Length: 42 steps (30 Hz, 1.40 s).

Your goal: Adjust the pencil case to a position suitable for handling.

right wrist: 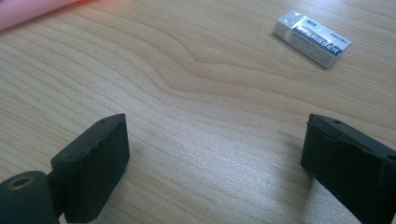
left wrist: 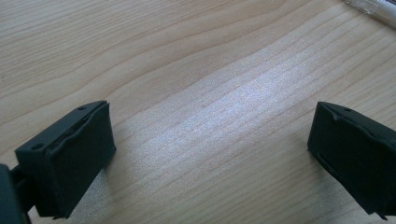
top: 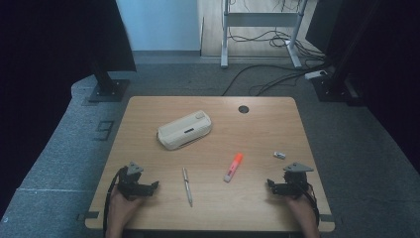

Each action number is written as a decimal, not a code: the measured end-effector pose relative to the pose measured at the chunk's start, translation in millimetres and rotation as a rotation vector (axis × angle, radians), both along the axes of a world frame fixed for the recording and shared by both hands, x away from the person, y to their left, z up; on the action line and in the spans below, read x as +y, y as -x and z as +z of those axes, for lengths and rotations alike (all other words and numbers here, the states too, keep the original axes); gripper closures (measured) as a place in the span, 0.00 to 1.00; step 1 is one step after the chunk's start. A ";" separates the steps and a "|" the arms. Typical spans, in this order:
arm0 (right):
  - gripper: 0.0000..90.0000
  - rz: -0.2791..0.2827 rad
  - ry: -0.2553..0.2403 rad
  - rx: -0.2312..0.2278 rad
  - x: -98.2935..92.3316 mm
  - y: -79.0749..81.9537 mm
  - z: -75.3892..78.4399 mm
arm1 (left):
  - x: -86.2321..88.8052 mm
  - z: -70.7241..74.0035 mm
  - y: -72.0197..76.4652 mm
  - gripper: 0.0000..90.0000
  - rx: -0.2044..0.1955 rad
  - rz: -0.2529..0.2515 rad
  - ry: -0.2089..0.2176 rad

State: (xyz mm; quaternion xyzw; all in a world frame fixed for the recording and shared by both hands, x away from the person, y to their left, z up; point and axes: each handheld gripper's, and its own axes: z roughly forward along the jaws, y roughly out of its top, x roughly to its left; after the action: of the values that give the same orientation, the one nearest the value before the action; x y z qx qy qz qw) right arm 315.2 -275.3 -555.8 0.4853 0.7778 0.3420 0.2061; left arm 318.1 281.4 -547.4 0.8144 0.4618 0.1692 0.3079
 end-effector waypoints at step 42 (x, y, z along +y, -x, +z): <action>0.08 0.000 0.000 0.000 0.0 0.0 0.0 | -20.2 50.4 -39.5 0.00 -0.035 -0.123 0.043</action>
State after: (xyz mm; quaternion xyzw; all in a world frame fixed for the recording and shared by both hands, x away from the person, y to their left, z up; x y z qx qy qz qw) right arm 315.2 -275.4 -555.8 0.4853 0.7779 0.3419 0.2060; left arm 357.6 261.2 -497.0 0.8312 0.4091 0.1542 0.3434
